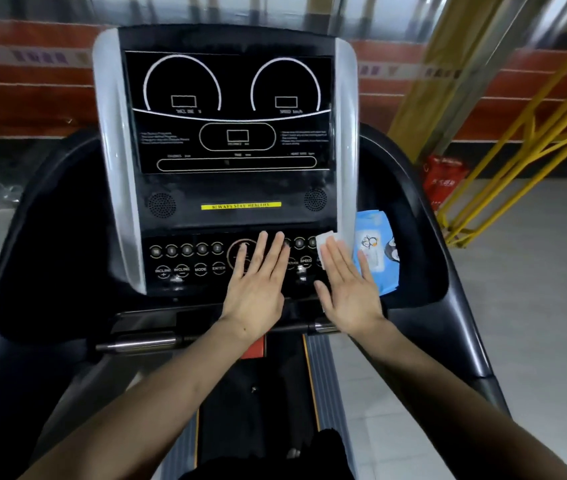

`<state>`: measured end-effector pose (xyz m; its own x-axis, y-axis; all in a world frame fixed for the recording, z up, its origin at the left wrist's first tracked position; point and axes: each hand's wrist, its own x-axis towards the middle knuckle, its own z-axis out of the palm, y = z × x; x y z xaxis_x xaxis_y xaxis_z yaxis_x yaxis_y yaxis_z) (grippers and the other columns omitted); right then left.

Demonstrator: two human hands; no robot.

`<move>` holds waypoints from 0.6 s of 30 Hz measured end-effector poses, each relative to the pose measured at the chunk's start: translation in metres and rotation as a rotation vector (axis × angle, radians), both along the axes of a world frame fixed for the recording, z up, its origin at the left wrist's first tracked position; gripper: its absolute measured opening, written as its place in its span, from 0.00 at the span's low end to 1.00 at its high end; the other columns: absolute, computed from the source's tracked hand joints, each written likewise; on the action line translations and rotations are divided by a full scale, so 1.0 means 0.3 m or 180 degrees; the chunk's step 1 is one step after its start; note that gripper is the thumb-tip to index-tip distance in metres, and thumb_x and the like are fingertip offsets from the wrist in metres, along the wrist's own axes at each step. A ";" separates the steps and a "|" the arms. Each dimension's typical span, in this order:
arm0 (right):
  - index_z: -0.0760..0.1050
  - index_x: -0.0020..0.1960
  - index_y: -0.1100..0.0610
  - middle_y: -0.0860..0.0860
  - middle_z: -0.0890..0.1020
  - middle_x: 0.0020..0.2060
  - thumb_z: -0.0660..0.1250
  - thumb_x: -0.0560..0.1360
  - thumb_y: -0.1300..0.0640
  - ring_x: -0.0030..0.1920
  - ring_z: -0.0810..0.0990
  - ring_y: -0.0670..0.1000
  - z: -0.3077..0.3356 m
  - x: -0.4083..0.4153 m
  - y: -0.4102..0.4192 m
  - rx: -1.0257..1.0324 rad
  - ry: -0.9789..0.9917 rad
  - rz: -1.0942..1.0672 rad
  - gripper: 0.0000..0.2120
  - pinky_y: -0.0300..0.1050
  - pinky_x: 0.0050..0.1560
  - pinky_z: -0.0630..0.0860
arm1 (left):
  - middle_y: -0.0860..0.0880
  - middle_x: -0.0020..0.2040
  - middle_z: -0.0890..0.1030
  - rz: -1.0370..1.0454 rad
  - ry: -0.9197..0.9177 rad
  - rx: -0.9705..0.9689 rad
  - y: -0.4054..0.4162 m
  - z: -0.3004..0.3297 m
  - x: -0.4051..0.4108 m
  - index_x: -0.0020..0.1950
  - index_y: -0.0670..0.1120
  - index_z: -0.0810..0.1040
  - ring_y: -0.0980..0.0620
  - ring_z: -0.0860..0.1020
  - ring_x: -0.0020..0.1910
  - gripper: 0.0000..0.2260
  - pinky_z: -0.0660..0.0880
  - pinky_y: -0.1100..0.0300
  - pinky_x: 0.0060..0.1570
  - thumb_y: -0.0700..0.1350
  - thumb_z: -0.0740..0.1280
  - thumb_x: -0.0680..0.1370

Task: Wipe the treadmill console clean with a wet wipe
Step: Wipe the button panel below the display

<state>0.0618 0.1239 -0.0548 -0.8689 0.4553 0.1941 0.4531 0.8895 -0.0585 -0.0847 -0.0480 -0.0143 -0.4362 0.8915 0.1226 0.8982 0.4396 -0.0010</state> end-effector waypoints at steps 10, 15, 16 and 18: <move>0.45 0.85 0.55 0.52 0.46 0.85 0.46 0.86 0.43 0.85 0.42 0.51 -0.106 0.052 -0.092 -0.0412 0.0159 -0.0098 0.32 0.60 0.84 0.46 | 0.45 0.85 0.39 0.0137 -0.0026 -0.0118 -0.031 -0.047 0.031 0.84 0.45 0.43 0.42 0.36 0.83 0.37 0.45 0.39 0.81 0.46 0.60 0.80; 0.42 0.85 0.54 0.50 0.44 0.85 0.42 0.86 0.43 0.84 0.39 0.51 -0.097 0.005 -0.157 -0.0540 0.0110 0.0059 0.31 0.59 0.84 0.42 | 0.45 0.85 0.43 0.0270 -0.0107 0.0069 -0.094 -0.067 0.026 0.85 0.44 0.49 0.43 0.40 0.84 0.35 0.47 0.39 0.81 0.47 0.59 0.80; 0.41 0.85 0.54 0.51 0.43 0.85 0.42 0.86 0.43 0.84 0.38 0.51 -0.096 -0.005 -0.168 -0.0546 0.0111 0.0098 0.31 0.60 0.84 0.41 | 0.45 0.85 0.44 0.0298 -0.0109 0.0086 -0.109 -0.072 0.021 0.85 0.44 0.50 0.43 0.40 0.84 0.35 0.48 0.39 0.81 0.48 0.59 0.80; 0.42 0.85 0.54 0.50 0.43 0.85 0.42 0.86 0.43 0.84 0.38 0.50 -0.096 -0.026 -0.188 -0.0528 0.0103 0.0197 0.31 0.60 0.83 0.41 | 0.44 0.85 0.45 0.0366 -0.0114 0.0112 -0.143 -0.077 0.003 0.85 0.44 0.51 0.43 0.41 0.84 0.34 0.49 0.39 0.81 0.49 0.59 0.80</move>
